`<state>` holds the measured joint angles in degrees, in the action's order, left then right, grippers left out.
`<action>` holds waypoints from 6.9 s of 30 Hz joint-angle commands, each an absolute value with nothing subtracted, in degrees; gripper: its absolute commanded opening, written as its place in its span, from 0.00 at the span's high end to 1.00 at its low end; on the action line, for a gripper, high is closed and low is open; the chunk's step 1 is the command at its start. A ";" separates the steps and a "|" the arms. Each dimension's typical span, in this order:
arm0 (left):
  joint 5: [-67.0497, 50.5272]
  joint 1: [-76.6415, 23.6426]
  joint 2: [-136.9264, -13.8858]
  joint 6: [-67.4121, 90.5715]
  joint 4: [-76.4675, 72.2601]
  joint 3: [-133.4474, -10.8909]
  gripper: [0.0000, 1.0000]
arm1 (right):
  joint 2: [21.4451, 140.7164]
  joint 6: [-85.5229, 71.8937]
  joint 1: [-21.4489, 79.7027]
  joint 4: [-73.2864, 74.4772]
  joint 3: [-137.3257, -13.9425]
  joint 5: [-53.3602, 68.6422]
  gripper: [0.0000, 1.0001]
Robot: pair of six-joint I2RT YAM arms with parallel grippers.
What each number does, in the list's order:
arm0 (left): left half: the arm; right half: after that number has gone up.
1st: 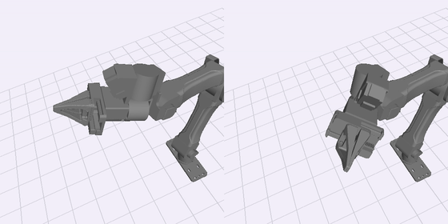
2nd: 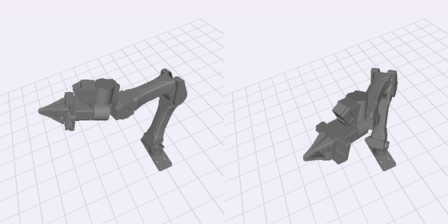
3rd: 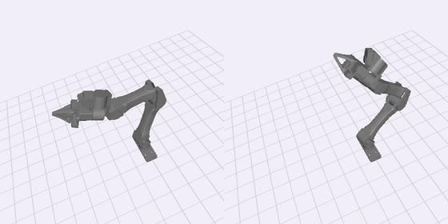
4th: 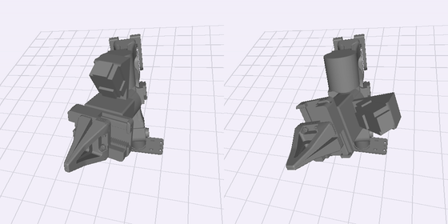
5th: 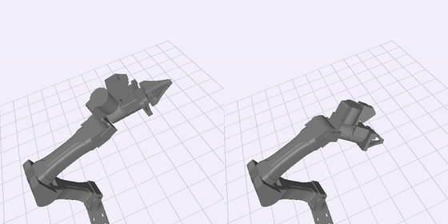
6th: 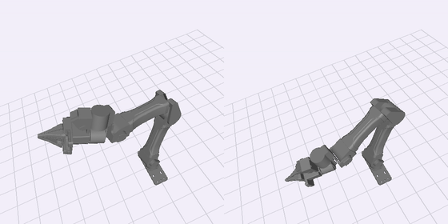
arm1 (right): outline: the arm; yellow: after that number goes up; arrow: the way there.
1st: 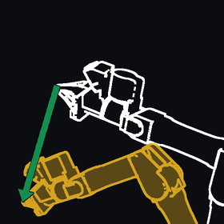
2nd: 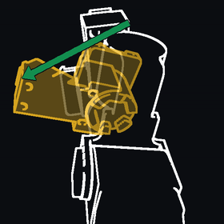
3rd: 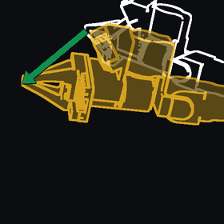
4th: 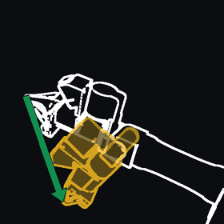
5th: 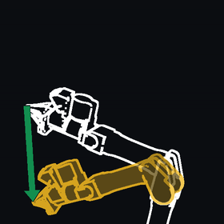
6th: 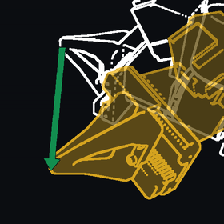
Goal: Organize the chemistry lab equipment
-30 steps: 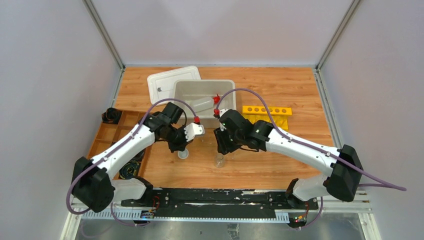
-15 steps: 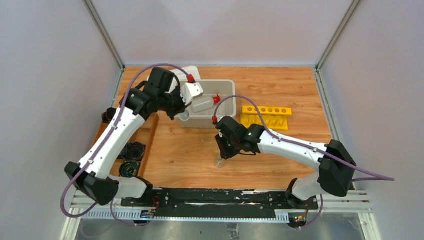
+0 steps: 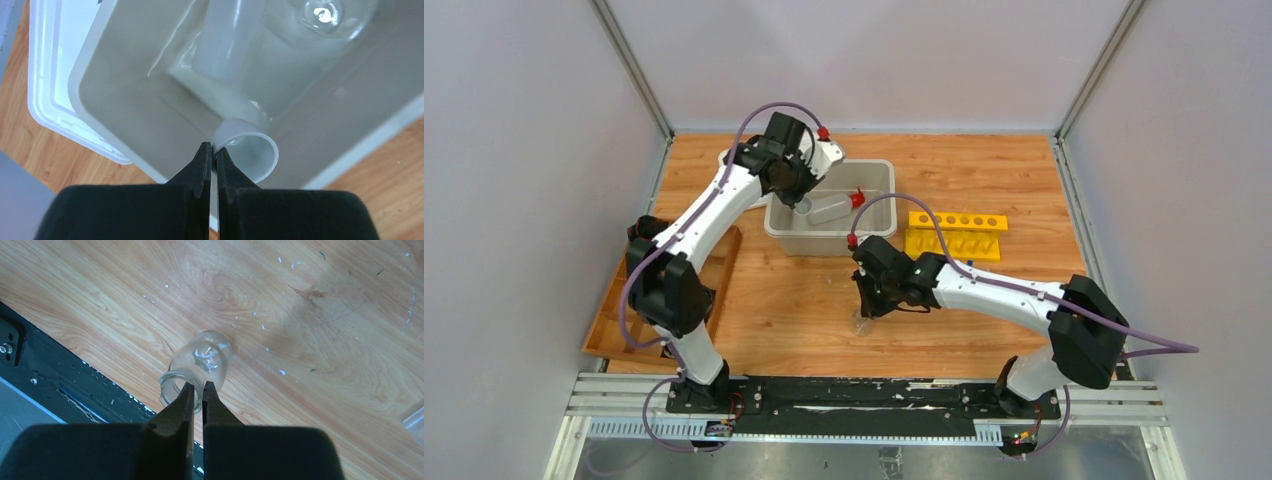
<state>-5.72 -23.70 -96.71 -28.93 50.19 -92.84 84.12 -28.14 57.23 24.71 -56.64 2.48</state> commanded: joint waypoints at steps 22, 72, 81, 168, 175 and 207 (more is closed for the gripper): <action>4.75 -22.06 -116.17 -27.64 29.00 -96.02 0.92 | 65.38 -31.25 53.13 29.93 -56.90 3.92 1.00; -15.78 3.47 -99.16 -37.03 43.05 -88.47 0.15 | 126.07 -29.74 41.91 35.37 -115.25 16.99 0.87; -22.52 3.23 -109.33 -41.65 43.91 -93.94 0.40 | 118.30 -25.65 41.57 37.25 -111.62 7.60 0.47; -14.82 5.01 -116.12 -49.02 33.92 -90.86 1.00 | 85.85 -23.72 41.60 33.29 -87.58 2.25 0.59; -14.49 5.01 -108.51 -45.25 35.81 -92.08 1.00 | 84.53 -21.87 41.62 33.30 -88.03 1.63 0.60; -13.44 -18.37 -68.65 -60.16 69.58 -87.35 1.00 | 70.58 64.47 55.98 -15.15 -56.72 -3.65 0.09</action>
